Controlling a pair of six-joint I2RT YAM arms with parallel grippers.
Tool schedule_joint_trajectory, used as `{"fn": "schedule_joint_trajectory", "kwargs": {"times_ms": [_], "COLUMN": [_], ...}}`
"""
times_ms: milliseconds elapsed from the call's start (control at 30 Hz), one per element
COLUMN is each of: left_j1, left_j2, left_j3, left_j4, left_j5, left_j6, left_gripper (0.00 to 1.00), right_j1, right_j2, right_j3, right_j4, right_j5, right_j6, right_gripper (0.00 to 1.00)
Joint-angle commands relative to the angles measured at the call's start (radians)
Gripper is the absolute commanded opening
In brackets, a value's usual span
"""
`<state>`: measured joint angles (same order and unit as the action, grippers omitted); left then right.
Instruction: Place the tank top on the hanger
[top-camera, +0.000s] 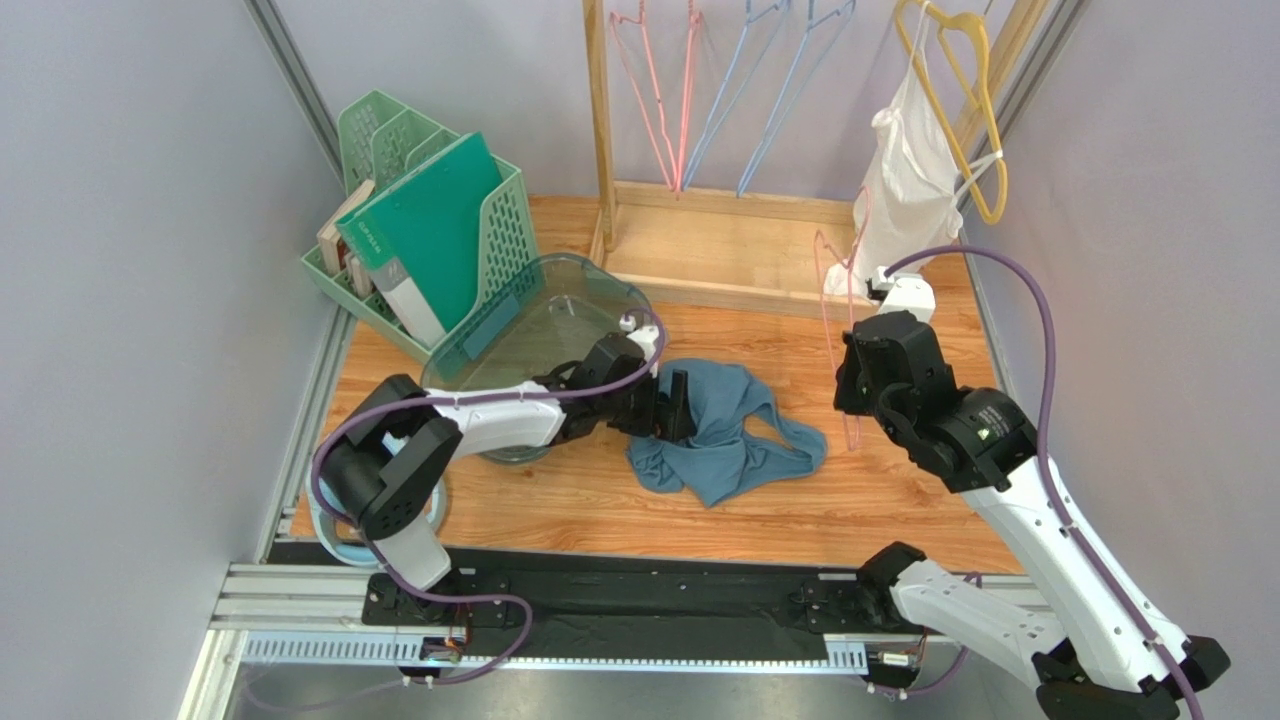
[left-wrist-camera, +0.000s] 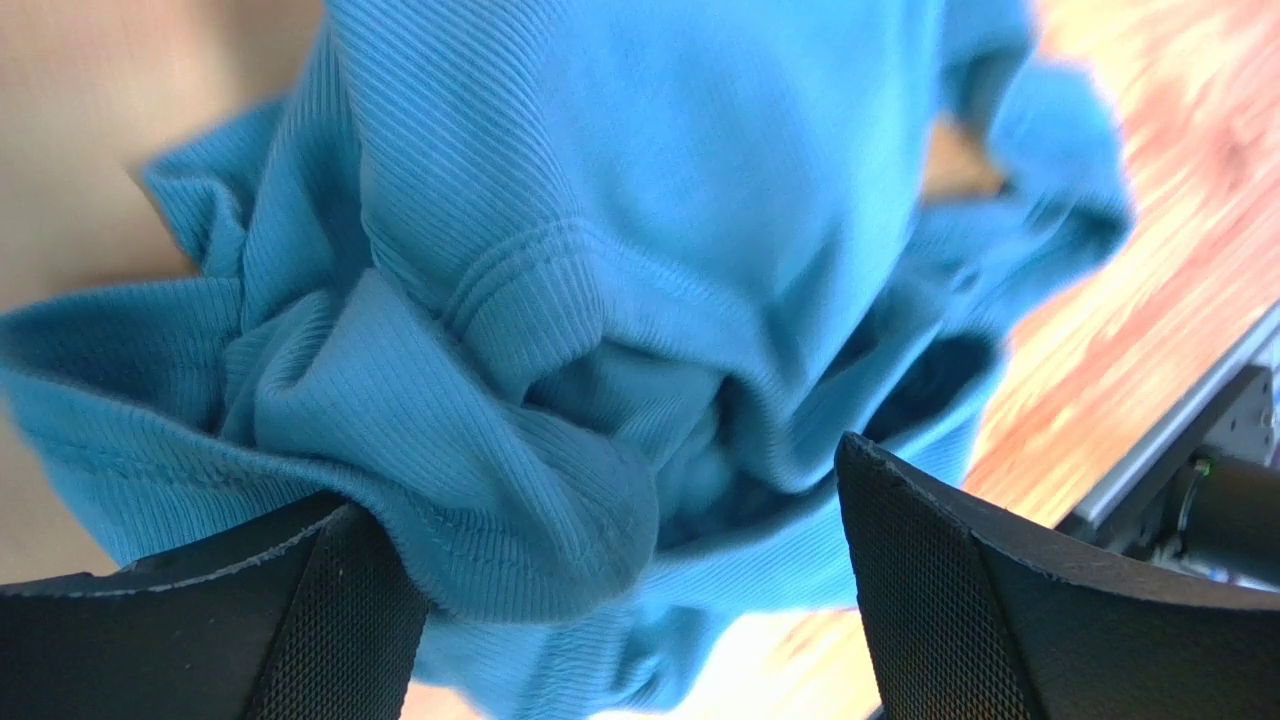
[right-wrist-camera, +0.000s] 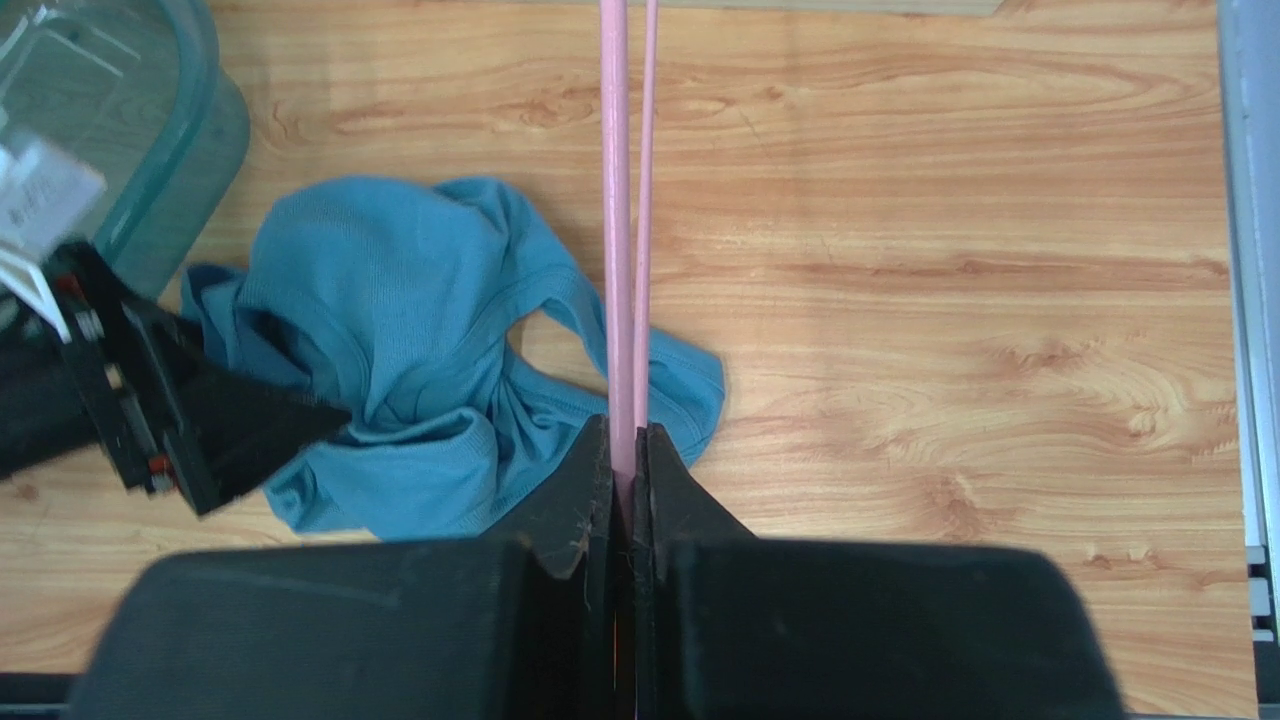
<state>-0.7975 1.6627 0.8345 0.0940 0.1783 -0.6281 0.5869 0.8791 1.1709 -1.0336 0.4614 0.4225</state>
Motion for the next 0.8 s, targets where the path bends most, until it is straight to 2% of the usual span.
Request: {"fn": "schedule_joint_trajectory", "kwargs": {"times_ms": [0,100,233,367,500,767], "left_j1": [0.015,0.014,0.009,-0.058,-0.166,-0.216], "left_j2": [0.006,-0.053,-0.165,-0.237,-0.207,-0.026], "left_j3": [0.155,0.157,0.068,0.026,0.035,0.144], "left_j4": [-0.066,-0.089,-0.115,-0.138,-0.117,-0.073], "left_j5": [-0.010,-0.008,0.015,-0.003,-0.002,0.026], "left_j6": [0.126,0.182,0.238,0.283,0.327,0.352], "left_gripper": [0.98,0.98,0.98,0.96,0.95,0.93], "right_j1": [0.005,0.007,0.005,0.005,0.005,0.005], "right_j2": [-0.003,-0.011,-0.012,-0.014,-0.019,-0.026], "right_j3": [-0.036,-0.036,-0.042,-0.063,-0.089,-0.093], "right_j4": [0.030,0.024,0.026,0.052,0.072,0.061], "right_j5": [-0.055,-0.052,-0.046,-0.059,-0.082,-0.093], "right_j6": [0.013,0.009,0.005,0.015,0.024,0.012], "right_gripper": [0.00,0.00,0.00,0.00,0.00,0.00]}}
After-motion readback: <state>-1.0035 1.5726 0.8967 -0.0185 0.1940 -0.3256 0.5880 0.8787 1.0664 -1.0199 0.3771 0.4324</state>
